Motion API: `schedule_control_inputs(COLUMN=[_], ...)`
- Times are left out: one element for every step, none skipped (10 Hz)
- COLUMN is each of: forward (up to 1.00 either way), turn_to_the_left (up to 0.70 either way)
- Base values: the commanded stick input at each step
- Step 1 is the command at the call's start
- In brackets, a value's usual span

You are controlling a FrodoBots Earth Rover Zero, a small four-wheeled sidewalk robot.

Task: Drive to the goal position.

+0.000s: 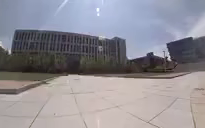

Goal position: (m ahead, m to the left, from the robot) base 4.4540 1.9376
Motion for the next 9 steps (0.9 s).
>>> schedule_control_inputs(forward=[0.50, 0.50, 0.50, 0.50, 0.50, 0.50, 0.50, 0.50, 0.50], turn_to_the_left=[0.01, 0.01, 0.01, 0.01, 0.01, 0.01, 0.01, 0.01, 0.01])
